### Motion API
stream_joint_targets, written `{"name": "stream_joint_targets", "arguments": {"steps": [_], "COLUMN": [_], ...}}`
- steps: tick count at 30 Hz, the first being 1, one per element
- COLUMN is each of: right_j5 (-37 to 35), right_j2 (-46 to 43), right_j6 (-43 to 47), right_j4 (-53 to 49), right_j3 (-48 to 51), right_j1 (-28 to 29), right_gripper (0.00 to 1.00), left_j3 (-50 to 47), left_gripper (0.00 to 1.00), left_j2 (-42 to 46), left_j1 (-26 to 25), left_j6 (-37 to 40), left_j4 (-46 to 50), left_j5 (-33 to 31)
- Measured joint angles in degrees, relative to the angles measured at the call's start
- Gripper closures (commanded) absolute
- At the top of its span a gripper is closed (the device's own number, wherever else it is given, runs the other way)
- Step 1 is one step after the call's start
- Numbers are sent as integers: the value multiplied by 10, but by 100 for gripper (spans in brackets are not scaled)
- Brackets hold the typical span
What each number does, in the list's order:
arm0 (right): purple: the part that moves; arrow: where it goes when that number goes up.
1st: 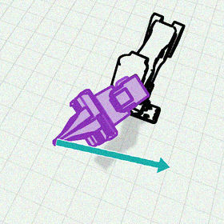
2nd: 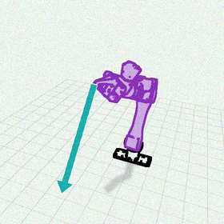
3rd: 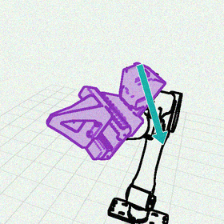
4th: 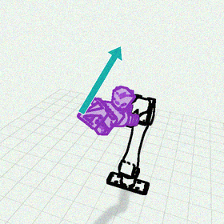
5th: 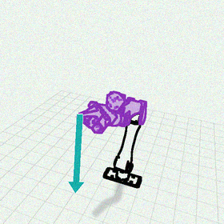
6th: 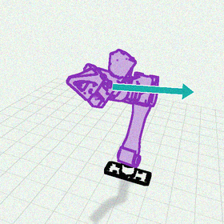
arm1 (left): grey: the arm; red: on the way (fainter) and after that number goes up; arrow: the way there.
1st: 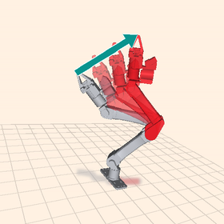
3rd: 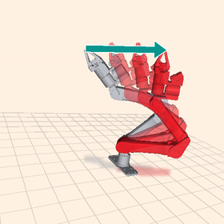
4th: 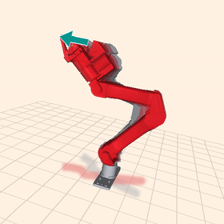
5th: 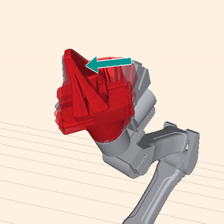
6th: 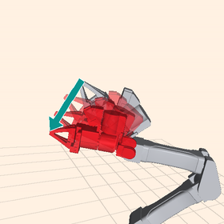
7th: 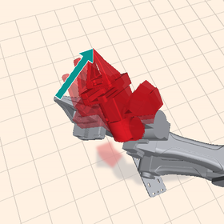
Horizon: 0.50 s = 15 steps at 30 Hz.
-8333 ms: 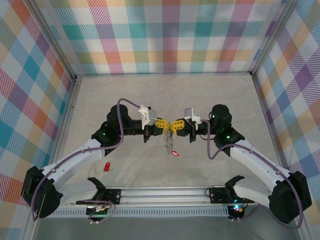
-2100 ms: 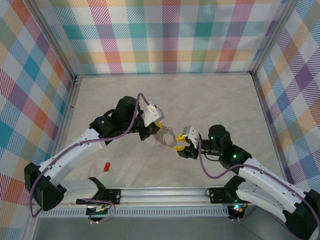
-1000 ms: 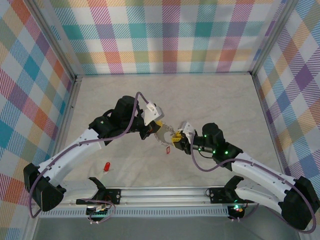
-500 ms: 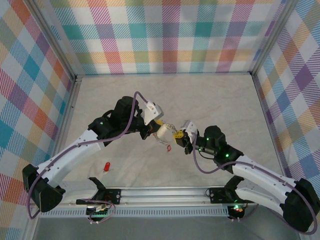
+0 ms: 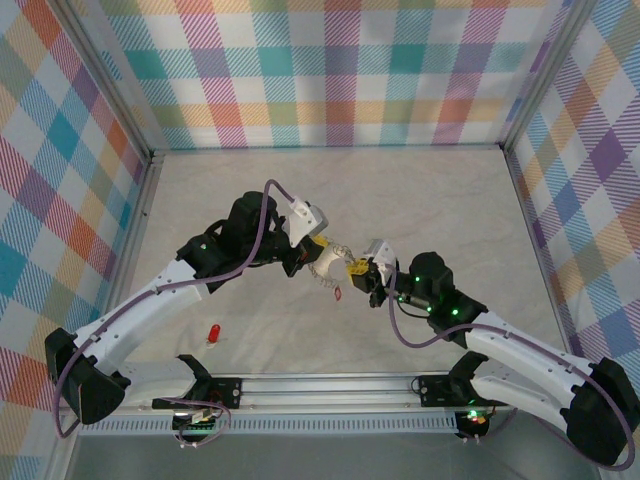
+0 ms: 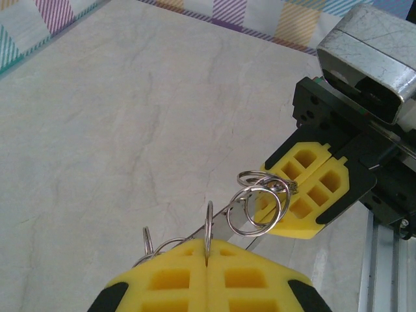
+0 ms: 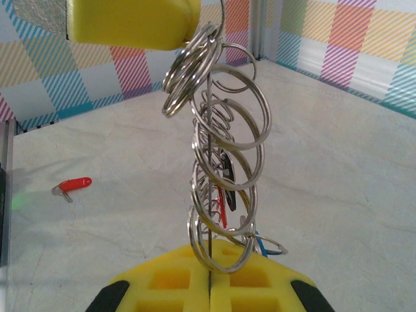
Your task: Put the keys on the keyring
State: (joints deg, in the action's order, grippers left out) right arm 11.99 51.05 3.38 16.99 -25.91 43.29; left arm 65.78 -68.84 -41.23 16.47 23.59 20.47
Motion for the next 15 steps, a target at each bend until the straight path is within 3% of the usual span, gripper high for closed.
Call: {"name": "stream_joint_targets", "arguments": {"steps": [15], "right_j5": [-15], "right_j2": [0], "right_j6": [-3], "right_j4": [0], "right_j3": [0], "right_j1": [14], "right_gripper": [100], "left_j3": [-1], "left_gripper": [100], "left_j2": [-1], "left_j1": [0], "left_j6": [-9], "left_j4": [-2], "left_j5": [2]}}
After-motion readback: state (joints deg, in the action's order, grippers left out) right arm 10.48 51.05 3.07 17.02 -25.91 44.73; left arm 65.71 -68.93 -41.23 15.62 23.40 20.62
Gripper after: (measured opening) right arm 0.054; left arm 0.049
